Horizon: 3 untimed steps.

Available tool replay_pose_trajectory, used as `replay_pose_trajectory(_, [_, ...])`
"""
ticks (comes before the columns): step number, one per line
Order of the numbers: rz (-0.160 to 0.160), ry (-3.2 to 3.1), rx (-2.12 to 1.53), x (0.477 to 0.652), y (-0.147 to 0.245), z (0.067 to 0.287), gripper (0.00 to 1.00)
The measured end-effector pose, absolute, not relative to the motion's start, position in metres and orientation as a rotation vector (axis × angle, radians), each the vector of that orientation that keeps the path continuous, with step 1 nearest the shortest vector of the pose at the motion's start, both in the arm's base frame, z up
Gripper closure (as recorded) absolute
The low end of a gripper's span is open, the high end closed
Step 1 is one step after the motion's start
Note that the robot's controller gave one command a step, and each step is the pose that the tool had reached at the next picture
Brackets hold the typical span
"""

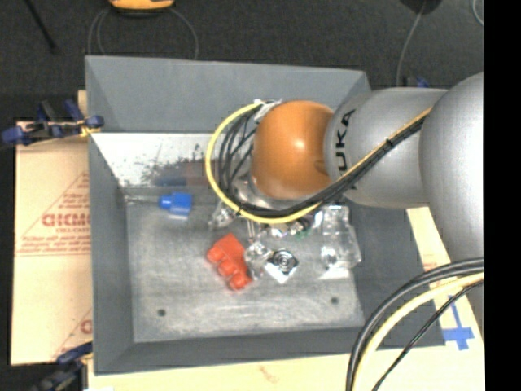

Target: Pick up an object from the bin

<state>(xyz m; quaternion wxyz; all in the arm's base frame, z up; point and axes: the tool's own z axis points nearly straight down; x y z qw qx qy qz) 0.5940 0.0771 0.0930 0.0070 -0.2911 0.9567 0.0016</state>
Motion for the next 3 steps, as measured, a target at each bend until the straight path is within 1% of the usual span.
replay_pose_trajectory(1, [-0.009,2.722,-1.535,0.61,0.083,0.076,0.0])
replay_pose_trajectory(2, [-0.011,2.446,-1.947,0.57,0.104,0.075,0.0])
replay_pose_trajectory(3, [-0.012,1.971,-2.431,0.561,0.124,0.074,0.0])
